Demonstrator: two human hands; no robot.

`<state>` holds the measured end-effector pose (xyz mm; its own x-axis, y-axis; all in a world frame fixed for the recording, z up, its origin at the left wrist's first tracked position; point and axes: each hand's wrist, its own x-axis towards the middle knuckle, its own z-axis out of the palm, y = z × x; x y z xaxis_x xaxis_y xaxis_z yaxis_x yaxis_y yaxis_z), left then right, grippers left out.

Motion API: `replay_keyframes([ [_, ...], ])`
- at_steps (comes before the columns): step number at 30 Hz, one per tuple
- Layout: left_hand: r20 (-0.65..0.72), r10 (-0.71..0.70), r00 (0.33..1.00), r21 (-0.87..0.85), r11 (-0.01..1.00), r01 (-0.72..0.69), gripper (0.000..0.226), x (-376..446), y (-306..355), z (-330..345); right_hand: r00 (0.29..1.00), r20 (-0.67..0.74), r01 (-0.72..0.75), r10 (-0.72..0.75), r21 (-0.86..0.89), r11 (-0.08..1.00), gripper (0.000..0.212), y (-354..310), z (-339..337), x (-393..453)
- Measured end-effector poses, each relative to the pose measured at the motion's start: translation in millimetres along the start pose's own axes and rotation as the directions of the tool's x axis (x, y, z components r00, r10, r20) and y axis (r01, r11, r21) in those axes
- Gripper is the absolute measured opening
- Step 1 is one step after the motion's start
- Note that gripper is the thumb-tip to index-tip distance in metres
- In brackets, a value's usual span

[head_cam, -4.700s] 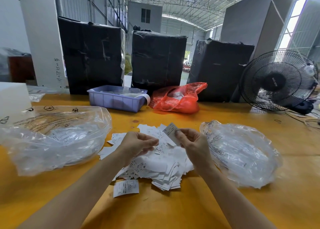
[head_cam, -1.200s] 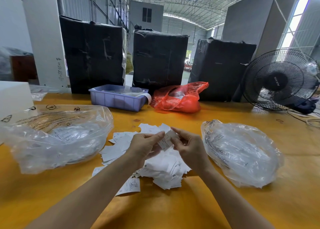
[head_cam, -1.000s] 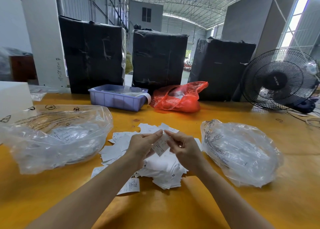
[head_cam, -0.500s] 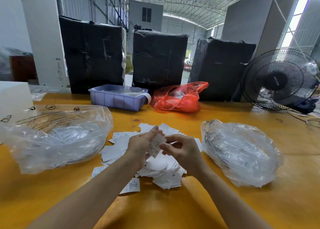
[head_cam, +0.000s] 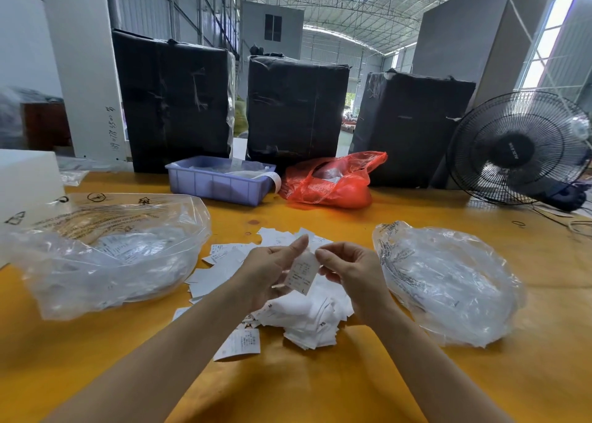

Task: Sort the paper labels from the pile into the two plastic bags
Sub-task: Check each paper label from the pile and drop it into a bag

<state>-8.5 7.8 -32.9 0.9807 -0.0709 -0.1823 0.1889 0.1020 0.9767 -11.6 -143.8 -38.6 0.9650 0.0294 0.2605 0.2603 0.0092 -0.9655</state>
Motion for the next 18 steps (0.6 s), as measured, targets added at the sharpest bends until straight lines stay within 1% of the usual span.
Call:
replay_keyframes([
  [3, -0.010, 0.027, 1.000, 0.085, 0.996, -0.026, 0.021, 1.5, 3.3, -7.3, 0.999, -0.045, -0.004, 0.005, 0.023, 1.000, 0.010, 0.8, -1.2, 0.8],
  [5, -0.052, 0.038, 0.998, 0.057, 0.998, -0.035, 0.016, 2.7, 10.8, -14.9, 0.997, -0.080, -0.002, 0.005, 0.032, 0.999, 0.008, 2.0, -2.3, 1.2],
  [8, -0.212, 0.073, 0.974, 0.024, 0.997, -0.069, 0.023, 7.2, 27.9, -39.2, 0.995, -0.101, -0.008, 0.009, 0.009, 1.000, 0.007, 4.1, -4.4, 2.6],
  [11, -0.355, 0.145, 0.924, 0.011, 0.988, -0.151, 0.023, 7.9, 40.1, -71.9, 0.993, -0.115, 0.000, -0.004, -0.031, 1.000, 0.007, 3.4, -5.8, 3.2],
  [12, -0.418, 0.214, 0.883, 0.094, 0.977, -0.192, 0.024, 7.5, 42.1, -83.6, 0.991, -0.130, 0.026, -0.033, -0.059, 0.998, 0.007, 1.9, -7.5, 4.1],
  [13, -0.482, 0.313, 0.818, 0.248, 0.945, -0.215, 0.025, 6.8, 43.9, -96.0, 0.984, -0.157, 0.070, -0.086, -0.109, 0.992, 0.007, 0.0, -10.7, 5.3],
  [14, -0.527, 0.434, 0.731, 0.428, 0.878, -0.213, 0.025, 7.4, 45.5, -108.9, 0.965, -0.199, 0.128, -0.172, -0.215, 0.968, 0.007, -2.1, -16.2, 7.4],
  [15, -0.538, 0.537, 0.650, 0.581, 0.795, -0.175, 0.024, 7.2, 47.6, -122.3, 0.928, -0.245, 0.177, -0.281, -0.374, 0.910, 0.007, -4.5, -23.6, 10.1],
  [16, -0.541, 0.609, 0.580, 0.684, 0.720, -0.119, 0.023, 8.0, 49.5, -136.6, 0.876, -0.275, 0.189, -0.396, -0.560, 0.807, 0.009, -6.7, -33.7, 12.7],
  [17, -0.545, 0.648, 0.531, 0.756, 0.655, -0.023, 0.021, 8.5, 51.7, -151.7, 0.826, -0.284, 0.148, -0.487, -0.724, 0.673, 0.011, -8.1, -46.4, 14.8],
  [18, -0.554, 0.659, 0.509, 0.787, 0.613, 0.063, 0.021, 10.6, 52.4, -166.7, 0.802, -0.283, 0.060, -0.526, -0.838, 0.542, 0.014, -8.6, -60.8, 16.7],
])
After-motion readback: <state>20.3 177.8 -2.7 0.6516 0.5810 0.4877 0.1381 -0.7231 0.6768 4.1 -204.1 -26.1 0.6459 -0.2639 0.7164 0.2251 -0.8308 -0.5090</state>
